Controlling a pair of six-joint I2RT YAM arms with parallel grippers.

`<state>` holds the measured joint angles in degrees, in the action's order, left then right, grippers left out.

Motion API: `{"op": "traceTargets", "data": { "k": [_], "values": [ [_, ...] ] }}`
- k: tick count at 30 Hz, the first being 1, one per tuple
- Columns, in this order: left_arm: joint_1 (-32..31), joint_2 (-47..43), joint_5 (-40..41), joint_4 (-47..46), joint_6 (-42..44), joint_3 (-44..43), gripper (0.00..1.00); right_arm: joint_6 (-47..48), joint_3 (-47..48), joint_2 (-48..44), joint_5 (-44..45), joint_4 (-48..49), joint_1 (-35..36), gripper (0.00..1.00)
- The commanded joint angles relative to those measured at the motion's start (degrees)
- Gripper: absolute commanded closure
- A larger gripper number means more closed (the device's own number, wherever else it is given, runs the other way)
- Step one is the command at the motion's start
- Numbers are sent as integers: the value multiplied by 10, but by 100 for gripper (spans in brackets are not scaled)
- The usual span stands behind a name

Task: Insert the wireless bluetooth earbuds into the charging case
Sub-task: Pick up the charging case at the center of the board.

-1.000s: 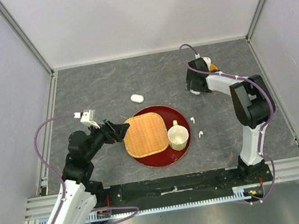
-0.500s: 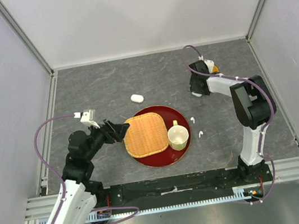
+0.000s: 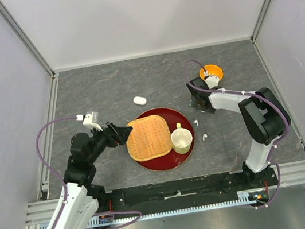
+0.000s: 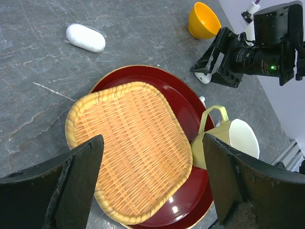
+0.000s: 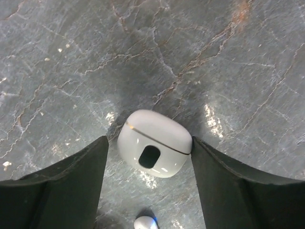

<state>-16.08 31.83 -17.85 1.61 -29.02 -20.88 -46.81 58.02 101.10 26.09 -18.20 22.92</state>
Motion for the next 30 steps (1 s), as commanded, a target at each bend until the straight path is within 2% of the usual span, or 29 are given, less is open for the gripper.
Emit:
{"op": "traceTargets", "data": {
  "k": [1, 4, 7, 8, 10, 11, 15, 17, 19, 22, 24, 30],
  "values": [
    [3, -6, 8, 1, -10, -8, 10, -20, -6, -27, 15, -10, 5, 21],
    [3, -8, 9, 4, -9, -10, 10, 21, -8, -54, 13, -4, 5, 14],
    [3, -10, 8, 6, -10, -10, 10, 115, -27, -98, -2, 39, 5, 11],
    [3, -11, 6, 6, -10, -10, 10, 181, -33, -115, -12, 53, 4, 11],
    [3, -13, 4, 5, -11, -9, 10, 224, -49, -130, -4, 76, 3, 10],
    [3, -15, 4, 8, -12, -10, 10, 276, -59, -143, -14, 90, 2, 10],
    [3, -27, 7, 24, -30, -21, 10, 354, -117, -186, -31, 168, -13, 13],
    [3, -35, -11, 22, -37, -27, 9, 378, -161, -213, -84, 206, -28, 13],
    [3, -44, -24, 16, -44, -30, 7, 421, -195, -223, -100, 258, -42, 13],
    [3, -67, -37, -4, -50, -30, 7, 440, -205, -227, -151, 288, -60, 13],
    [3, -85, -48, -13, -49, -26, 7, 464, -210, -215, -218, 321, -71, 13],
    [3, -105, -94, -42, -33, -15, 7, 504, -152, -163, -335, 270, -103, 15]
  ]
}}
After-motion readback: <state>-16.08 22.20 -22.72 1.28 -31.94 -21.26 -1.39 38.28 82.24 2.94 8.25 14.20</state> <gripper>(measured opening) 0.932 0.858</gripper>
